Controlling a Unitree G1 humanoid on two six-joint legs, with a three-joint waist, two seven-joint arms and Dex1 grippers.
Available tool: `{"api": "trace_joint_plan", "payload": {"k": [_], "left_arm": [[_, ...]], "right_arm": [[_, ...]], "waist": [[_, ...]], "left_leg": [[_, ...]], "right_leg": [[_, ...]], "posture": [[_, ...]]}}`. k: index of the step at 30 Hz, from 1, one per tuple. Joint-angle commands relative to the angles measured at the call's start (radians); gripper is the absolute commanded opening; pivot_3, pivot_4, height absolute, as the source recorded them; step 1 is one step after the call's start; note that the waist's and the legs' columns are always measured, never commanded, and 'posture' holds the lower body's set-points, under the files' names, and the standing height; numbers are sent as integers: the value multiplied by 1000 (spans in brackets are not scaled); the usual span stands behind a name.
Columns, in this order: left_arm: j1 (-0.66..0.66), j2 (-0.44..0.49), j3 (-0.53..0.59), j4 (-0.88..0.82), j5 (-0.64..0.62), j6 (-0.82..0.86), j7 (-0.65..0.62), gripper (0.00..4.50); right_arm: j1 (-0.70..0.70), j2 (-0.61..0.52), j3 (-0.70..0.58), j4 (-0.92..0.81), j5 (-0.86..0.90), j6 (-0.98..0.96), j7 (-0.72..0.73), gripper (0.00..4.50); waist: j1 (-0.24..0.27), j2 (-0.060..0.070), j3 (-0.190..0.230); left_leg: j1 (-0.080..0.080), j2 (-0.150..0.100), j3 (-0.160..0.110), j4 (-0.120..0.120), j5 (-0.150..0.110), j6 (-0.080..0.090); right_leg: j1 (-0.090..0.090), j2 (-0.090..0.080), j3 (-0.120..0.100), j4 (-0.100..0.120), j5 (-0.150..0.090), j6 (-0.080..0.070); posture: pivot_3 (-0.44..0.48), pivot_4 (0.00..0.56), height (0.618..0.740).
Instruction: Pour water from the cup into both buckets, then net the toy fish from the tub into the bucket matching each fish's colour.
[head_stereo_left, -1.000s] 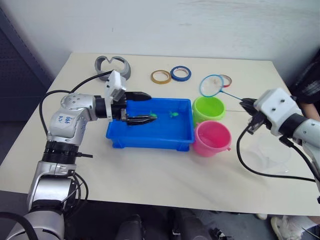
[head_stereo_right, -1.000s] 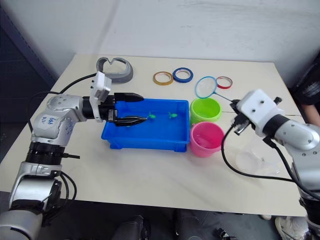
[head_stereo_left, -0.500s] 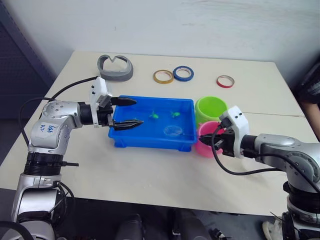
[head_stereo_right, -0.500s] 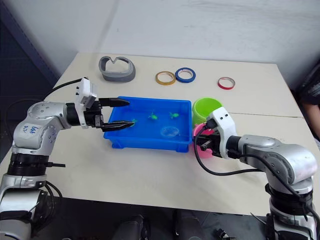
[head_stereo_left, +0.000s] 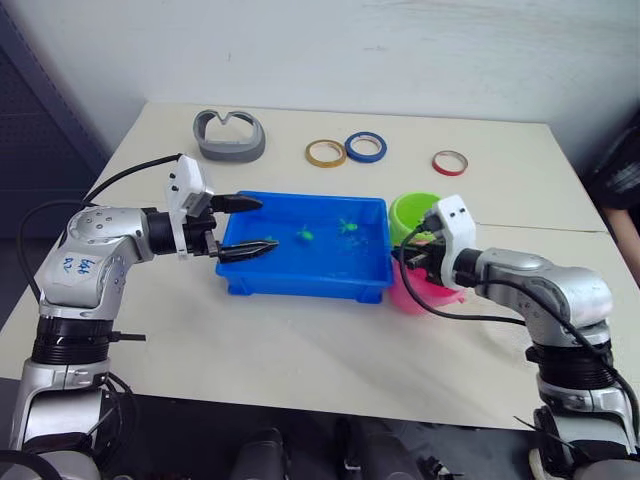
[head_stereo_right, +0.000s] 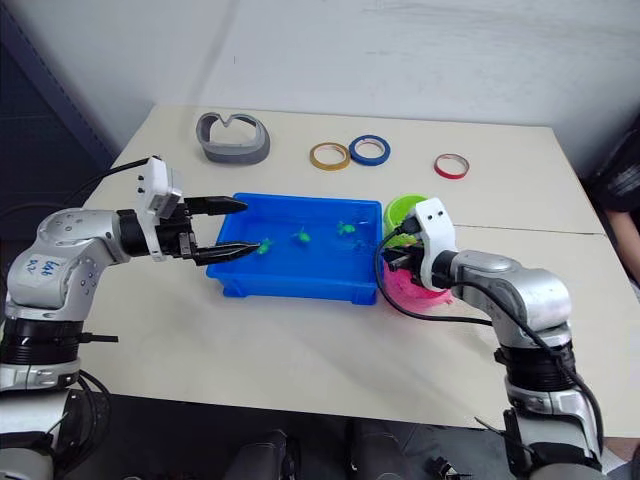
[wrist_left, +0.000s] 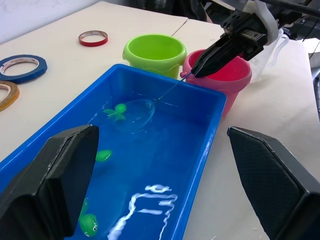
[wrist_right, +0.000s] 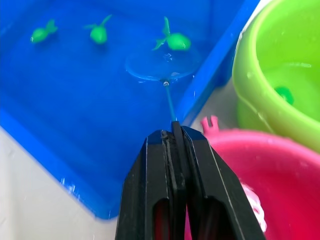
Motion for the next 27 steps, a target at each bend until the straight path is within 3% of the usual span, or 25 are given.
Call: {"api": "trace_joint_plan", "payload": {"k": [1, 8, 18, 23, 27], "left_arm": [[-14, 10, 25, -40, -20, -2, 6, 4488], [-50, -22, -2, -3, -17, -22, -5, 4488], [-174, -124, -72, 142, 7, -83, -58, 4488], [-219, -160, -97, 209, 22, -125, -84, 4488], [-237, -179, -104, 239, 31, -147, -93, 4488]], "right_arm": [[-20, -1, -16, -39, 4, -39, 20, 0], [76, -92, -49, -249, 18, -92, 85, 0], [241, -212, -302, -438, 33, -181, 100, 0], [362, -371, -323, -439, -115, -363, 159, 0], [498, -520, -243, -377, -388, -718, 210, 0]], "waist": [[0, 0, 0], [3, 0, 0], [1, 0, 0], [2, 0, 0], [3, 0, 0]], "left_leg": [[0, 0, 0, 0, 0, 0], [-1, 0, 0, 0, 0, 0], [0, 0, 0, 0, 0, 0], [1, 0, 0, 0, 0, 0], [1, 0, 1, 0, 0, 0]], "right_leg": [[0, 0, 0, 0, 0, 0], [0, 0, 0, -1, 0, 0], [1, 0, 0, -1, 0, 0], [1, 1, 0, -2, 0, 0], [1, 2, 1, -2, 0, 0]], "posture": [[0, 150, 740], [0, 150, 740], [0, 150, 740], [0, 150, 740], [0, 150, 740]]}}
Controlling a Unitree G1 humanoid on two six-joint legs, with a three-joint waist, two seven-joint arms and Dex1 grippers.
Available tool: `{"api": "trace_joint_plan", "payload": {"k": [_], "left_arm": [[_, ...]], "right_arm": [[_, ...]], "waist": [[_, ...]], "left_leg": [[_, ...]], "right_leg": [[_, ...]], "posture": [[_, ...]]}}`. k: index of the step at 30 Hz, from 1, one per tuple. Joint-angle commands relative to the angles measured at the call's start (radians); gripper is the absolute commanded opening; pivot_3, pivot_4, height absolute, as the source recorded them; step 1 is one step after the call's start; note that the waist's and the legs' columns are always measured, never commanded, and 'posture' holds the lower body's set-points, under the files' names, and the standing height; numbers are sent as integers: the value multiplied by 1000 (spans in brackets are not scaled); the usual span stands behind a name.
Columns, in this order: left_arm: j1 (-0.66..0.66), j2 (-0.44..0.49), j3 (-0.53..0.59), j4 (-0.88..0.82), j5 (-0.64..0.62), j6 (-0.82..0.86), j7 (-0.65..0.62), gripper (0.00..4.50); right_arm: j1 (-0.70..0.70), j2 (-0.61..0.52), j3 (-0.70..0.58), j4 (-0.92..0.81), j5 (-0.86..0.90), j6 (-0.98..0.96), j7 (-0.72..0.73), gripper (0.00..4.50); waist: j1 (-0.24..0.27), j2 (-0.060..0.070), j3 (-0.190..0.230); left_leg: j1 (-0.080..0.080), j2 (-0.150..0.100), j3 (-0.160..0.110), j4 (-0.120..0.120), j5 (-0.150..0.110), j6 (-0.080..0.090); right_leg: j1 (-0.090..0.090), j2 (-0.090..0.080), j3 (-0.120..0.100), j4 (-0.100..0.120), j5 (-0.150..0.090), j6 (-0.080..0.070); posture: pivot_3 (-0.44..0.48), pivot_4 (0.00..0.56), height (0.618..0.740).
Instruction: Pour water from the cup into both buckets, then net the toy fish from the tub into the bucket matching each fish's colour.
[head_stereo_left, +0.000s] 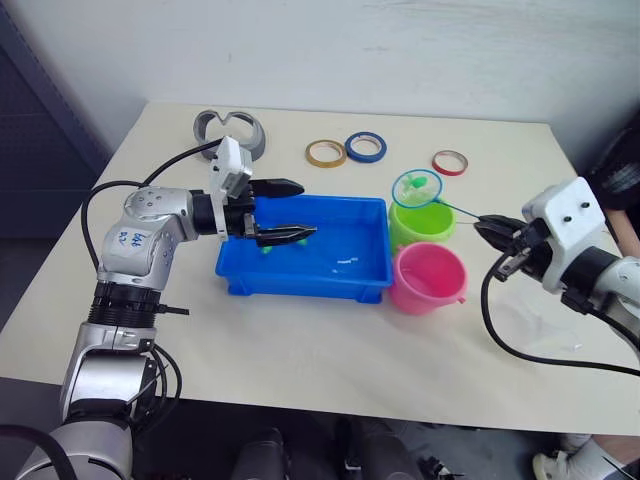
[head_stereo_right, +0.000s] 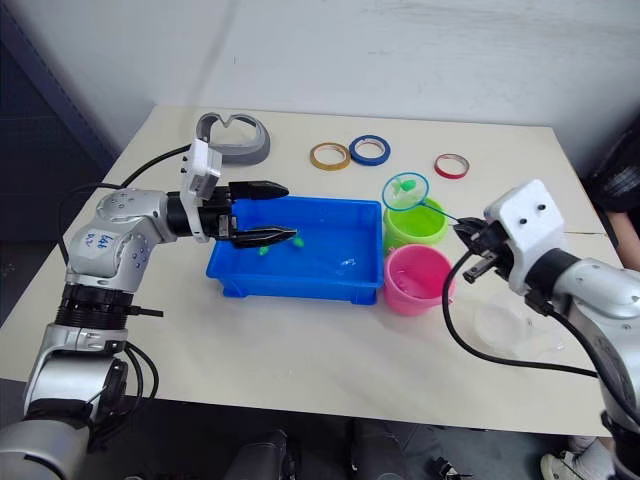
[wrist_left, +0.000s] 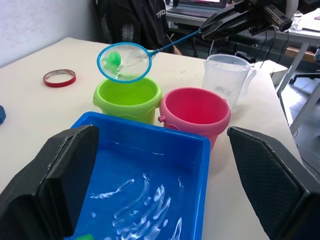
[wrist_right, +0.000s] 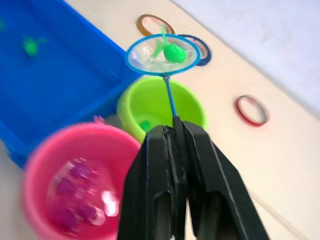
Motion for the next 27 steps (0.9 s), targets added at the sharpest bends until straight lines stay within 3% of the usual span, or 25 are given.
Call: {"api": "trace_joint_plan", "payload": {"k": [1, 5, 12, 15, 19, 23, 27], "left_arm": [[-27, -7, 2, -2, 7, -27, -13, 4488], [-14, -2, 8, -26, 5, -21, -17, 4488], [21, 25, 32, -67, -4, 2, -2, 4488], [39, 34, 39, -91, -9, 12, 6, 4488], [60, 59, 57, -107, -11, 27, 12, 4488], [112, 125, 88, -128, -11, 50, 11, 4488], [204, 200, 149, -193, -29, 96, 33, 4488]], "right_arm": [[65, -88, 46, 38, -217, -304, 37, 0], [82, -125, 92, 151, -394, -409, -30, 0], [10, -308, 205, 331, -765, -912, -118, 0], [-56, -289, 212, 400, -768, -950, -124, 0], [-129, -158, 184, 405, -535, -794, -21, 0], [-217, 5, 194, 268, -176, -427, 126, 0], [-295, 107, 275, 197, 17, -135, 192, 0]], "waist": [[-1, 0, 0], [-1, 0, 0], [-4, 0, 0], [-1, 0, 0], [-3, 0, 0], [-9, 0, 0], [-9, 1, 1]], "left_leg": [[0, 0, 0, 0, 0, 0], [1, 0, 1, 1, 0, 0], [2, 0, 2, 1, 0, 0], [2, 0, 2, 1, 0, -1], [2, 0, 3, 2, 0, -1], [2, 1, 3, 3, 0, -1], [2, 1, 1, 3, 0, -1]], "right_leg": [[0, 0, 0, 0, 0, 0], [0, 0, 1, 0, 0, 0], [-1, 0, 2, 0, 0, 0], [0, 1, 2, 0, 0, 0], [0, 0, 2, 0, 0, 0], [0, 0, 3, 2, 0, 0], [-1, 0, 2, 3, 0, 0]], "posture": [[0, 150, 740], [0, 150, 740], [0, 150, 740], [0, 150, 740], [0, 150, 740], [0, 150, 740], [0, 150, 740]]}}
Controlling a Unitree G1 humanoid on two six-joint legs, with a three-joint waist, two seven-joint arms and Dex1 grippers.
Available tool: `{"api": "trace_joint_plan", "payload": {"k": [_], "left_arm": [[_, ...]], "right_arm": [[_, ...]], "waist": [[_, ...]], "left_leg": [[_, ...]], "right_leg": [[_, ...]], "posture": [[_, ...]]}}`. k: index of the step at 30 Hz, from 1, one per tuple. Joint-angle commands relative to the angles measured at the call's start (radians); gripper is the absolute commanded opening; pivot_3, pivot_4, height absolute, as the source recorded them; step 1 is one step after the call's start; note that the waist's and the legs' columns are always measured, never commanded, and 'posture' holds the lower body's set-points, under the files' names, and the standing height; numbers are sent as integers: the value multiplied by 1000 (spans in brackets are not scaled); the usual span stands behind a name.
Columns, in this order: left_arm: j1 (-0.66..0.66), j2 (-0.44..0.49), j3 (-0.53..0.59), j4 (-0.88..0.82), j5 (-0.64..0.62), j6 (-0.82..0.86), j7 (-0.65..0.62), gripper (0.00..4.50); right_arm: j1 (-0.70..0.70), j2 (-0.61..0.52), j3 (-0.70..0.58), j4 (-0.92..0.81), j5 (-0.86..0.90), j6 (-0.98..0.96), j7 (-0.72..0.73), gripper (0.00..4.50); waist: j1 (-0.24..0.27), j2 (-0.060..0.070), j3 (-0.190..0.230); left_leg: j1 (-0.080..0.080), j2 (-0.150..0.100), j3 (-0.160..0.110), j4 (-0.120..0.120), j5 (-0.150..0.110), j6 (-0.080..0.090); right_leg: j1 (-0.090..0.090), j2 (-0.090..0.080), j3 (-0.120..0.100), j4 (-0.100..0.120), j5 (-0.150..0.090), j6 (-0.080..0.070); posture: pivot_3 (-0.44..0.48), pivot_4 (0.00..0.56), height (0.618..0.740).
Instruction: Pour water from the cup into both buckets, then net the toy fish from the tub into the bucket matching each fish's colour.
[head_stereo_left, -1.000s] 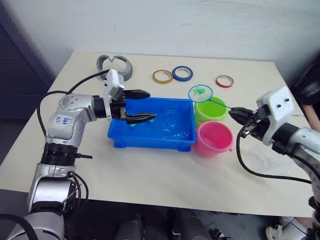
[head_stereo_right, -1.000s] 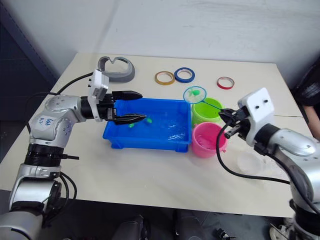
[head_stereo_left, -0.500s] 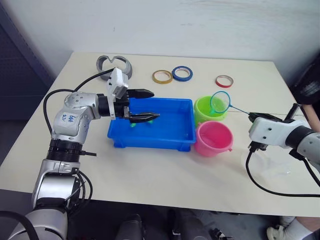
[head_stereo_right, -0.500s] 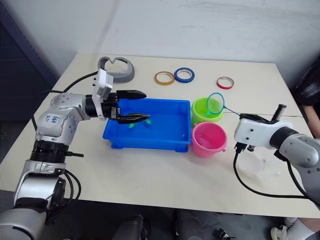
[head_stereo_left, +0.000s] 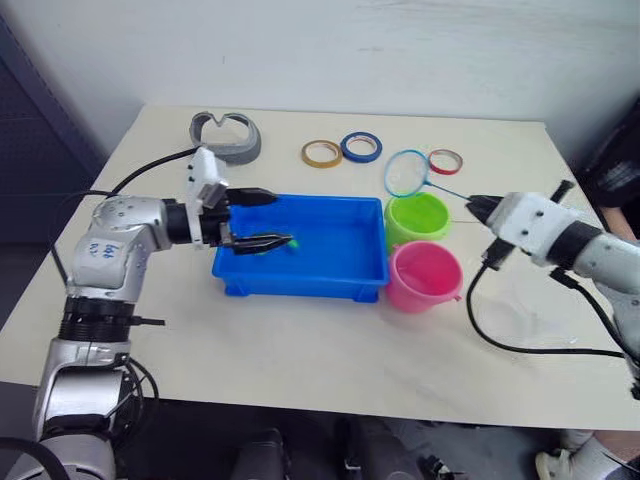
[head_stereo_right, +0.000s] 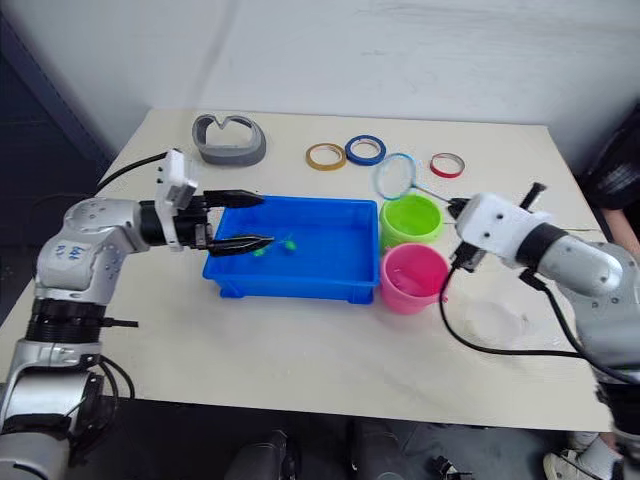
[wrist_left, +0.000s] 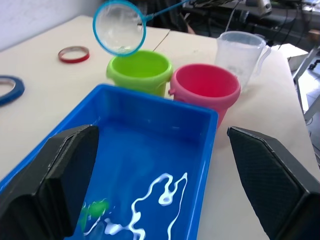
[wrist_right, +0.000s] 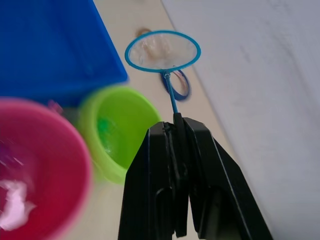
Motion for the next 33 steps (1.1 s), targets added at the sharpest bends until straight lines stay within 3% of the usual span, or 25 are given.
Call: {"api": "trace_joint_plan", "payload": {"k": [1, 7, 11, 17, 25, 33], "left_arm": [[65, 63, 82, -90, -31, 42, 25, 4488], [237, 145, 202, -226, -93, 139, 62, 4488], [345, 179, 278, -318, -122, 183, 97, 4488], [420, 194, 351, -404, -149, 226, 157, 4488], [447, 202, 376, -438, -169, 242, 189, 4488], [386, 192, 321, -390, -159, 211, 194, 4488]], "right_arm": [[-60, 72, 49, -64, 166, 240, 35, 0], [-150, 199, 138, -22, 340, 582, 48, 0], [-178, 202, 267, 69, 252, 549, 78, 0], [-232, 252, 310, 209, 207, 525, 86, 0], [-295, 390, 283, 341, 165, 429, 53, 0], [-304, 432, 224, 305, 188, 436, 27, 0]], "waist": [[2, 0, 0], [9, 0, 0], [10, -1, 0], [7, -1, 0], [-1, -1, 0], [6, -1, 0]], "left_leg": [[0, 0, -1, 0, 0, 0], [-2, 0, -1, -1, -1, 1], [-3, -1, -2, -1, -2, 3], [-3, -1, -2, -1, -3, 4], [-2, -1, -2, -2, -2, 3], [-3, -1, -2, -2, -2, 3]], "right_leg": [[0, 0, 0, 0, 0, 0], [0, -2, -2, -1, 0, 0], [1, -3, -2, -3, 0, 0], [1, -3, -2, -4, 0, 0], [0, -2, -2, -3, 0, 0], [1, -2, -2, -3, 0, 0]], "posture": [[0, 150, 740], [0, 150, 740], [0, 150, 740], [0, 150, 740], [0, 150, 740], [0, 150, 740]]}}
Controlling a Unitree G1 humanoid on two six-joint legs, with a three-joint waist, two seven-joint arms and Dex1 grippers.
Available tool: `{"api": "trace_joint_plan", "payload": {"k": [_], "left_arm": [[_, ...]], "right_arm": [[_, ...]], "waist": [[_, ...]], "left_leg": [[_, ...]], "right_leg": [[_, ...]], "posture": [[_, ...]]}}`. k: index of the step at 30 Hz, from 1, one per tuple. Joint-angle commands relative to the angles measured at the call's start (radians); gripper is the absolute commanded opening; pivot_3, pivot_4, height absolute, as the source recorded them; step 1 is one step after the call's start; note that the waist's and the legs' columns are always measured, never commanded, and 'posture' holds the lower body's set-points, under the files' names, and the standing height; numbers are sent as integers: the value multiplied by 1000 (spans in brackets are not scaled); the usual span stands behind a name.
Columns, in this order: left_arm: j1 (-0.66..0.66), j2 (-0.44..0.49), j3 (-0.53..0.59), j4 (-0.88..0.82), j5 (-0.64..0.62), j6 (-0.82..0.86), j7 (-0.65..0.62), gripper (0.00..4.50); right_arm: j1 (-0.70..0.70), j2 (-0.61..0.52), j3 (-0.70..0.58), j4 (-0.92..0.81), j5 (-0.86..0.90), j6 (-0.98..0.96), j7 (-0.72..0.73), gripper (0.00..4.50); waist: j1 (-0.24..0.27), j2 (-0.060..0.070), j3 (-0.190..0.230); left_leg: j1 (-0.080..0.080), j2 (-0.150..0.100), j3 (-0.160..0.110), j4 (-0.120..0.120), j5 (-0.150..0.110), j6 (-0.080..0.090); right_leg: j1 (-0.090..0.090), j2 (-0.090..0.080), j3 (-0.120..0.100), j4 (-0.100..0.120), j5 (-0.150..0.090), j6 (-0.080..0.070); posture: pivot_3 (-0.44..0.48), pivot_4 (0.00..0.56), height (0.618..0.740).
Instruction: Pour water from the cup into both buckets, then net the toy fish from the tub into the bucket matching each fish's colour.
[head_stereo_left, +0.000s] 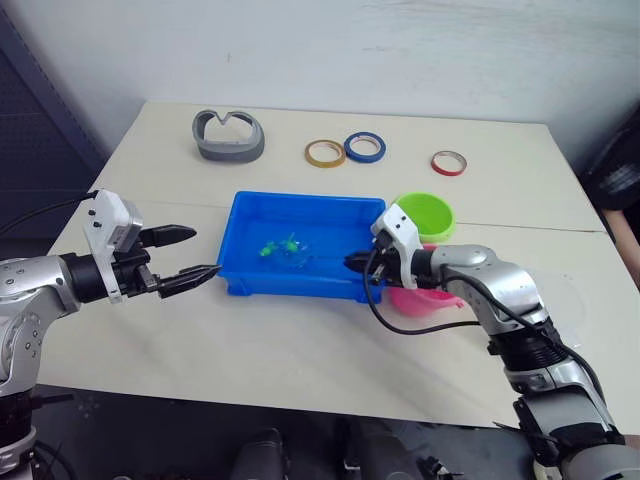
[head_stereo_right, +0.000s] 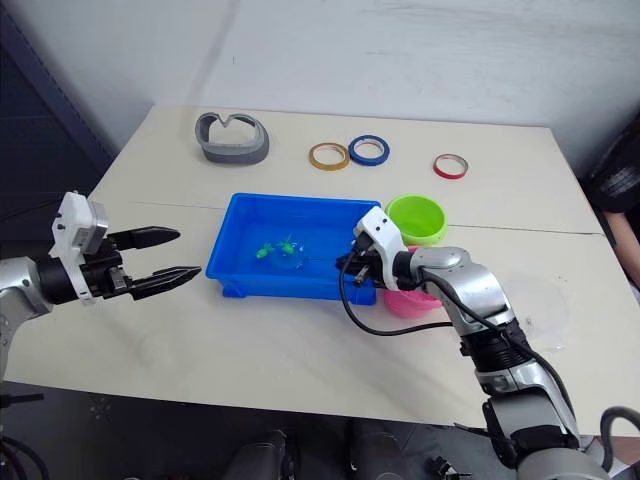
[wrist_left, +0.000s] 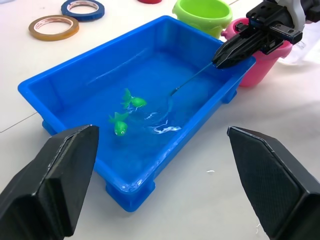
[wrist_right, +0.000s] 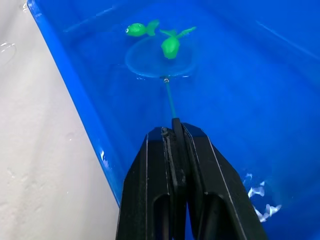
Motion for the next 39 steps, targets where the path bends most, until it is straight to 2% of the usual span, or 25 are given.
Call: {"api": "trace_joint_plan", "payload": {"k": [1, 9, 19, 26, 28, 33, 36, 39], "left_arm": [[-46, 7, -19, 9, -1, -33, 0, 4488], [-191, -37, -133, 111, 5, -79, -27, 4488], [-425, -169, -303, 278, 28, -143, -125, 4488], [-533, -260, -380, 384, 70, -218, -187, 4488], [-548, -275, -391, 409, 83, -235, -195, 4488], [-559, -292, -393, 428, 100, -254, -207, 4488], [-553, -291, -386, 415, 101, -249, -205, 4488], [-545, -284, -379, 401, 98, -240, -201, 4488]], "right_arm": [[-11, -7, -58, -70, 27, 2, 1, 0], [86, -76, -162, -296, 76, 27, -12, 0], [270, -206, -465, -571, 178, 132, -102, 0], [414, -311, -636, -605, 145, 116, -152, 0], [444, -342, -638, -586, 99, 63, -154, 0], [520, -471, -508, -488, -137, -260, -110, 0], [531, -579, -379, -385, -409, -456, -198, 0], [517, -641, -313, -316, -561, -634, -240, 0]], "waist": [[1, 0, 0], [3, 0, 0], [4, 0, 0], [1, 0, 0], [1, 0, 0], [2, 0, 0], [2, 0, 0], [4, 0, 0]], "left_leg": [[0, 0, 0, 0, 0, 0], [0, 0, 0, -1, 0, 0], [0, 0, 0, -1, 0, 0], [0, 0, 0, -1, 1, -1], [1, 0, 0, -1, 1, -1], [2, 0, 1, -1, 1, -2], [2, 0, 2, -1, 1, -2], [2, 0, 2, 0, 1, -2]], "right_leg": [[0, 0, 0, 0, 0, 0], [0, 0, 0, 0, 0, 0], [0, 0, 0, 0, 0, 0], [0, 1, 1, 0, 0, 0], [0, 2, 1, 0, 0, 0], [0, 2, 2, -1, 0, 0], [0, 3, 3, 0, 0, 0], [0, 2, 3, -1, 0, 0]], "posture": [[0, 150, 740], [0, 150, 740], [0, 150, 740], [0, 150, 740], [0, 150, 740], [0, 150, 740], [0, 150, 740], [0, 150, 740]]}}
